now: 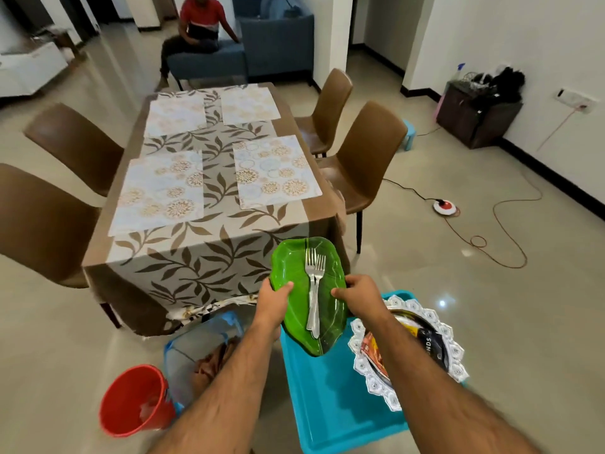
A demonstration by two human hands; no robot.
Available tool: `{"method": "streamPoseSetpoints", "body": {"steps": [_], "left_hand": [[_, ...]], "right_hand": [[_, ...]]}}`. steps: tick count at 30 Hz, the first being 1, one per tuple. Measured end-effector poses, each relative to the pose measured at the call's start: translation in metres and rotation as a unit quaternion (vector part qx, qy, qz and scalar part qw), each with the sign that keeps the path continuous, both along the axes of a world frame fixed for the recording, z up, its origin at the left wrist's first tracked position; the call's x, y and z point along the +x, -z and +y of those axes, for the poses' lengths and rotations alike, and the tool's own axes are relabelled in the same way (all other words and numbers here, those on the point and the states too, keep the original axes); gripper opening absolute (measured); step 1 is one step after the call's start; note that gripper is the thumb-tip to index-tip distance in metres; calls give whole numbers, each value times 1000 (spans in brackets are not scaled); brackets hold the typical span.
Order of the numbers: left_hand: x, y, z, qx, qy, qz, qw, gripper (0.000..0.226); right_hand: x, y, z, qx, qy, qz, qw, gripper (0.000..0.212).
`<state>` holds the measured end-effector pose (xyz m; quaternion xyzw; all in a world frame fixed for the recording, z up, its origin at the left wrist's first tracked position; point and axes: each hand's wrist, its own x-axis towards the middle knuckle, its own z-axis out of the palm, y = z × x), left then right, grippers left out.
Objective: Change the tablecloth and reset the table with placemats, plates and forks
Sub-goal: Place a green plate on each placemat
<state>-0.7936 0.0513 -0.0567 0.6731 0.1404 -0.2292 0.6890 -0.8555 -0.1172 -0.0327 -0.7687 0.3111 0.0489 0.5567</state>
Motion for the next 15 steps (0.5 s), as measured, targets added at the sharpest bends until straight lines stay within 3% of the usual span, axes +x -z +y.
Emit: {"method": "streamPoseSetpoints", "body": {"steps": [7,9,12,15], "left_hand": [[40,-18,41,-38,-19,11,999,32],[56,-20,51,-40,-11,7,999,30],[74,-18,62,-45,4,13,999,27],[84,-12,67,-34,3,11,999,22]], "right_hand": [[44,-23,44,-55,-14,-9,998,12],[52,-28,61,-143,9,2,990,23],[57,-45,90,-338,83,-4,938,23],[67,-56,117,-363,52,55,929,33]]}}
